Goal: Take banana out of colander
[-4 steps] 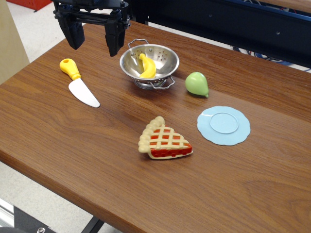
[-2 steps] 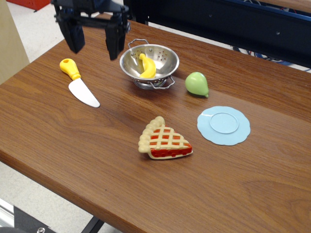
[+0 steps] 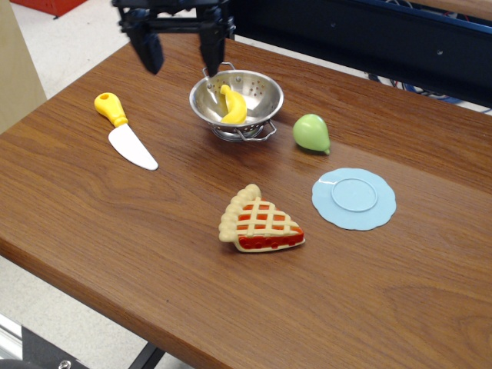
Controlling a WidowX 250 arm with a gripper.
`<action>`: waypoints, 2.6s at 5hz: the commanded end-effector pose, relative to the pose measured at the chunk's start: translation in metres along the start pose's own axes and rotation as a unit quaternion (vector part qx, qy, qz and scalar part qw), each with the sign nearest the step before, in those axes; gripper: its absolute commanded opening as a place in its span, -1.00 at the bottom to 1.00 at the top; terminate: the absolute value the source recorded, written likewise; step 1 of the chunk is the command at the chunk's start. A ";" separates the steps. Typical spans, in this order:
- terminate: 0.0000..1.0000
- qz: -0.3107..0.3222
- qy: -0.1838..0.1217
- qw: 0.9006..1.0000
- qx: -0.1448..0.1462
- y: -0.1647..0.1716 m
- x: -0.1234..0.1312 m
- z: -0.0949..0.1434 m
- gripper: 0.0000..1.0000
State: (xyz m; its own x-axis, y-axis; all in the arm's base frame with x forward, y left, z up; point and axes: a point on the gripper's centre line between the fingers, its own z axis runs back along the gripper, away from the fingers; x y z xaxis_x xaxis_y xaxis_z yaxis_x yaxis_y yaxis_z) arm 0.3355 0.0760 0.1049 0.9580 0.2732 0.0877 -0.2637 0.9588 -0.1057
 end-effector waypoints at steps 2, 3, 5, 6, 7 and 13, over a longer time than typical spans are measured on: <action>-1.00 -0.005 -0.079 0.996 0.033 -0.031 0.050 -0.009 1.00; -1.00 -0.011 -0.092 0.993 0.069 -0.025 0.050 -0.028 1.00; -1.00 -0.015 -0.074 0.995 0.065 -0.020 0.040 -0.044 1.00; -1.00 -0.008 -0.073 0.995 0.060 -0.023 0.037 -0.050 1.00; -1.00 -0.002 -0.060 0.996 0.061 -0.021 0.038 -0.059 1.00; -1.00 0.074 -0.110 0.991 -0.001 -0.016 0.028 0.016 -1.00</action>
State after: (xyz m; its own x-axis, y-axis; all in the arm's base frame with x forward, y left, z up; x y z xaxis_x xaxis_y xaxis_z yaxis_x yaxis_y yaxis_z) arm 0.3625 0.0656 0.1022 0.8763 0.4255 0.2260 -0.4068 0.9047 -0.1262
